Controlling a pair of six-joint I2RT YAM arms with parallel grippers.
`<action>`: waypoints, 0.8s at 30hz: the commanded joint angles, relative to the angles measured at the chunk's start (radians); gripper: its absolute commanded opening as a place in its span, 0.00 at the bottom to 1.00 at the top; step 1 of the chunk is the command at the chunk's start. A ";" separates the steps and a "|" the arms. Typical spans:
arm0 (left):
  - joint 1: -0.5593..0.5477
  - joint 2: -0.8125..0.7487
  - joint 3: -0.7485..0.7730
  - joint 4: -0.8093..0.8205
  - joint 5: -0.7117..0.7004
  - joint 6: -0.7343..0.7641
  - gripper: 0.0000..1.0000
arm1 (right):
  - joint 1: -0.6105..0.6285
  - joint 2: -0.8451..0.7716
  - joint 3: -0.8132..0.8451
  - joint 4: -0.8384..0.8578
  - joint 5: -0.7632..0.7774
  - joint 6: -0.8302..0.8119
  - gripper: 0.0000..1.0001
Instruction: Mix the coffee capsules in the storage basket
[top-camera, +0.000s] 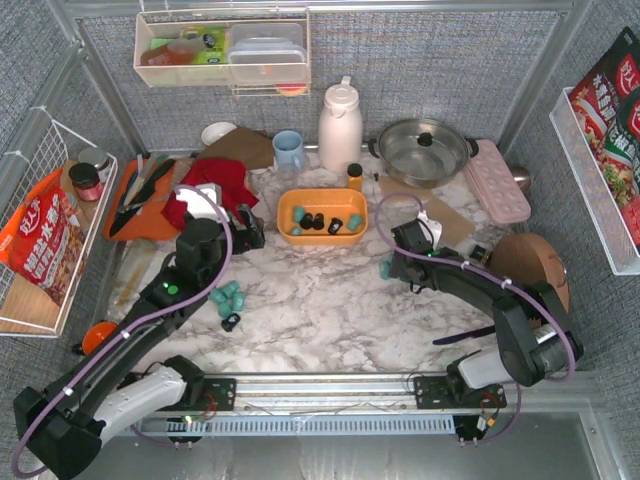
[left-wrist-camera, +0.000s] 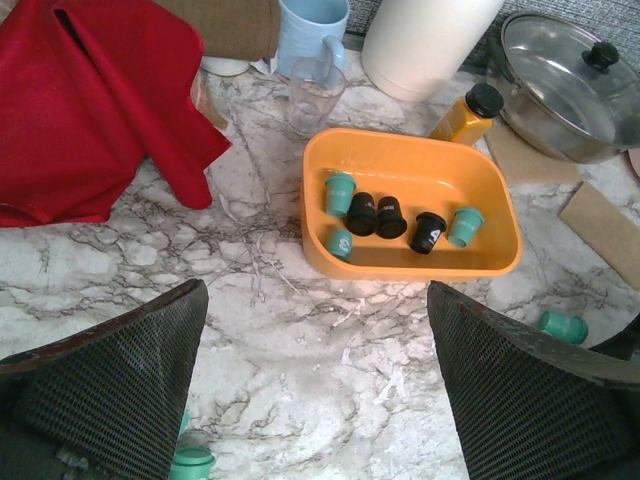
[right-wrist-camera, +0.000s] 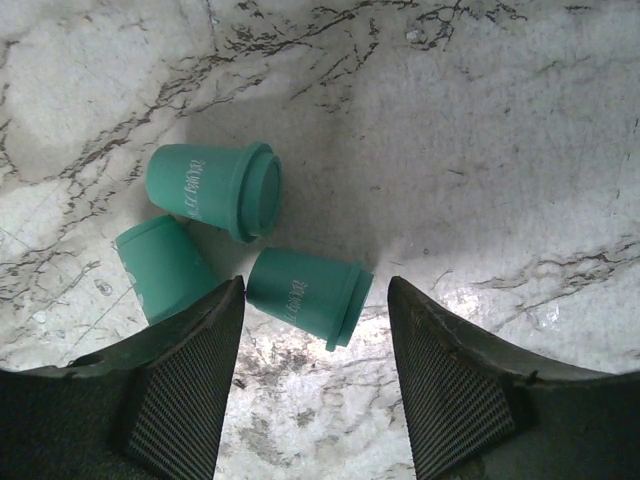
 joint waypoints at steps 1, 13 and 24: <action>0.000 0.002 -0.006 0.021 0.007 -0.001 0.99 | 0.000 0.017 0.012 -0.020 0.012 0.003 0.63; 0.000 0.010 -0.012 0.021 0.009 -0.004 0.99 | -0.001 0.060 0.026 -0.019 0.014 -0.019 0.57; 0.001 0.007 -0.024 0.026 0.008 -0.010 0.99 | -0.001 0.060 0.031 -0.028 0.033 -0.046 0.46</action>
